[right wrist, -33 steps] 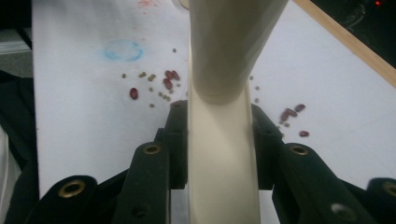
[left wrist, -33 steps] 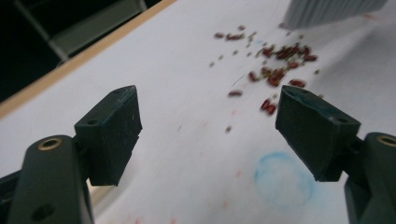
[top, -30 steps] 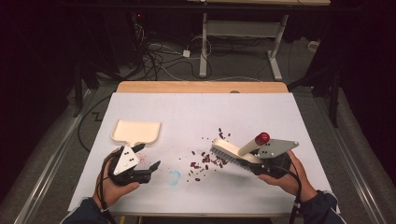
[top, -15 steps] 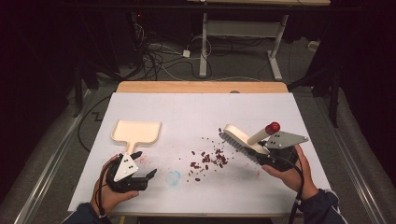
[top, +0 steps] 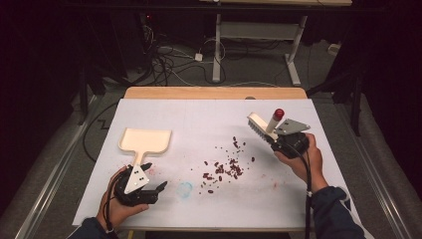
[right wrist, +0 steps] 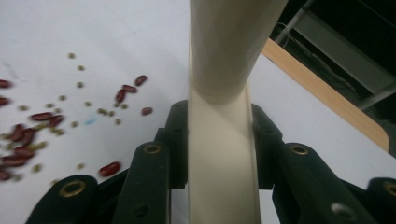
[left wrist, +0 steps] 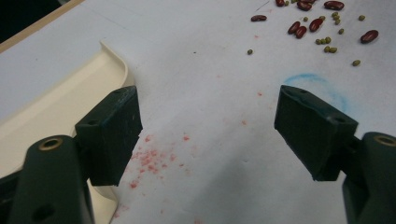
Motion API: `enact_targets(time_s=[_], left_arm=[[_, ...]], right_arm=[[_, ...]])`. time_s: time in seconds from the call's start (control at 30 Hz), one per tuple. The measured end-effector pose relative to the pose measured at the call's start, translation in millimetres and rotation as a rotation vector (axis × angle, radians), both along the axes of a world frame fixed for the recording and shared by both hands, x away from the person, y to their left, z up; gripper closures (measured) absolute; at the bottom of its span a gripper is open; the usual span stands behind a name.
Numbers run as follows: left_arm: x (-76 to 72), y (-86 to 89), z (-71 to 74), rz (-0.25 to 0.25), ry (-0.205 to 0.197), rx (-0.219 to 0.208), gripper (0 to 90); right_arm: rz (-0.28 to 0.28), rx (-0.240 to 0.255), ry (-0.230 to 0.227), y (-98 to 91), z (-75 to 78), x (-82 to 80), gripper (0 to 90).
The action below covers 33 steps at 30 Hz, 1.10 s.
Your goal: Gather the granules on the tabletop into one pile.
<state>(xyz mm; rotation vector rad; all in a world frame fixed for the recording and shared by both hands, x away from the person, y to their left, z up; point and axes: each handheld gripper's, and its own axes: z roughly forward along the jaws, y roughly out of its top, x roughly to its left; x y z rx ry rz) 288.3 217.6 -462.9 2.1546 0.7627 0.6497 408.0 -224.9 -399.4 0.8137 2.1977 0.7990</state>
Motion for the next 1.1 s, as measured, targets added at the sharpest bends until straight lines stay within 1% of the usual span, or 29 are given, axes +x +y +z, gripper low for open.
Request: enact_targets(time_s=[0.07,0.13,0.2,0.27,0.43,0.5,0.6,0.7,0.77,0.83,0.87,0.93,1.0,1.03,1.1], left_arm=[[0.5,-0.5,-0.3,-0.002,0.003,0.004,22.4],[1.8,-2.7,-0.1,-0.01,0.005,0.01,22.4],[2.2,-4.0,-0.7,-0.018,0.007,0.015,22.4],[2.2,-4.6,-1.4,-0.022,0.013,0.018,22.4],[1.1,-3.9,-1.5,-0.024,0.013,0.021,22.4],[0.9,-3.7,-1.1,-0.024,0.013,0.021,22.4],[1.2,-3.7,-1.4,-0.024,0.015,0.022,22.4],[1.4,-4.1,-1.6,-0.023,0.016,0.022,22.4],[1.3,-4.2,-1.4,-0.023,0.017,0.02,22.4],[1.0,-4.2,-0.9,-0.023,0.016,0.016,22.4],[1.5,-4.1,-0.4,-0.026,0.008,0.017,22.4],[1.0,-4.9,-0.6,-0.025,0.017,0.015,22.4],[1.0,-5.2,-0.4,-0.027,0.018,0.015,22.4],[1.3,-5.5,-0.1,-0.031,0.007,0.021,22.4],[1.2,-5.8,-0.1,-0.033,0.009,0.021,22.4]], right_arm=[[-0.015,-0.023,0.0,6.0,-5.1,9.1,67.9],[-0.036,-0.069,-0.014,14.7,-11.9,16.8,67.9],[-0.038,-0.119,-0.027,23.2,-19.7,23.8,67.9],[-0.042,-0.159,-0.027,32.7,-28.1,28.5,67.9],[0.001,-0.197,-0.03,55.5,-35.6,29.8,67.9],[0.019,-0.2,-0.025,63.8,-40.0,27.7,67.9],[0.055,-0.204,-0.025,74.7,-45.2,20.3,67.8],[0.114,-0.192,-0.027,81.9,-47.0,10.5,67.7],[0.138,-0.185,-0.022,84.9,-47.0,4.6,67.7],[0.184,-0.17,-0.014,87.7,-47.5,-2.5,67.6],[0.2,-0.163,-0.009,88.8,-47.7,-6.5,67.6],[0.234,-0.167,-0.01,90.7,-47.8,-14.4,67.5],[0.263,-0.158,-0.007,91.1,-46.5,-21.4,67.5],[0.28,-0.146,-0.003,91.1,-45.2,-25.7,67.5],[0.308,-0.139,0.003,90.4,-43.0,-31.5,67.6]])
